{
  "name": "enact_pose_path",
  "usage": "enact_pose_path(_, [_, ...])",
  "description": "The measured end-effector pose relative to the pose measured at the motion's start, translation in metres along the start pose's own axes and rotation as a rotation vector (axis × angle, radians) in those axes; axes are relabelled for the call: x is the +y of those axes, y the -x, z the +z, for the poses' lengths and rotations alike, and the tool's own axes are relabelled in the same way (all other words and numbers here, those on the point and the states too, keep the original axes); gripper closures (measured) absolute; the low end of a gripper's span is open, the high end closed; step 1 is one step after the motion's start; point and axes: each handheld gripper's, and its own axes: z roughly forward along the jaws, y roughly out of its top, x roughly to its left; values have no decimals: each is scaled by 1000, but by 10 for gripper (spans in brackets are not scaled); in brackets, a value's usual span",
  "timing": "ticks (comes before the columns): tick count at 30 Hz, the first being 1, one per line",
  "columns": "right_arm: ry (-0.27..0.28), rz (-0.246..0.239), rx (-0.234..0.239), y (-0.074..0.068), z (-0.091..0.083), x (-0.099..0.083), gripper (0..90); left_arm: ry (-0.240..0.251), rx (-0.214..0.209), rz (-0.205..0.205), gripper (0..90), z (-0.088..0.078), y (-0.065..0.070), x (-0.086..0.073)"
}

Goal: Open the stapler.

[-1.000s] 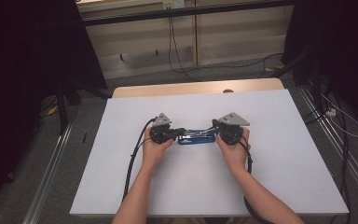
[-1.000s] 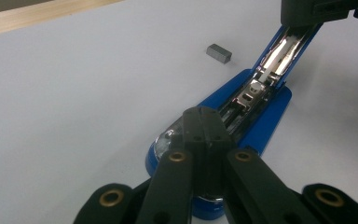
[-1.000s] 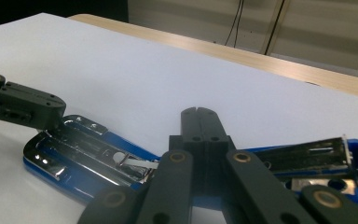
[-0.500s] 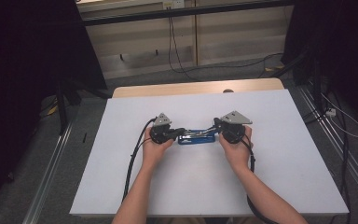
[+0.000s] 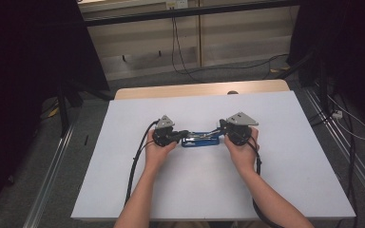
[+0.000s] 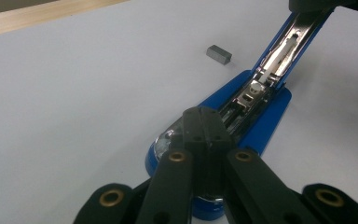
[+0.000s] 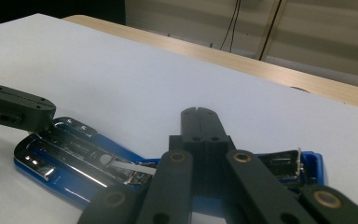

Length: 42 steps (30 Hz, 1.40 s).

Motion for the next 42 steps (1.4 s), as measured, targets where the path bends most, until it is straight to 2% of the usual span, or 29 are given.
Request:
enact_pose_path(25, [-11,-8,-17,7,-2,-5,900,1,3,-7,900,0,1,0])
enact_pose_path(36, [-15,4,-29,15,-3,-10,900,11,-4,-20,900,-1,0,0])
enact_pose_path(42, [-23,4,-31,15,-3,-11,900,9,-1,-15,900,-1,0,1])
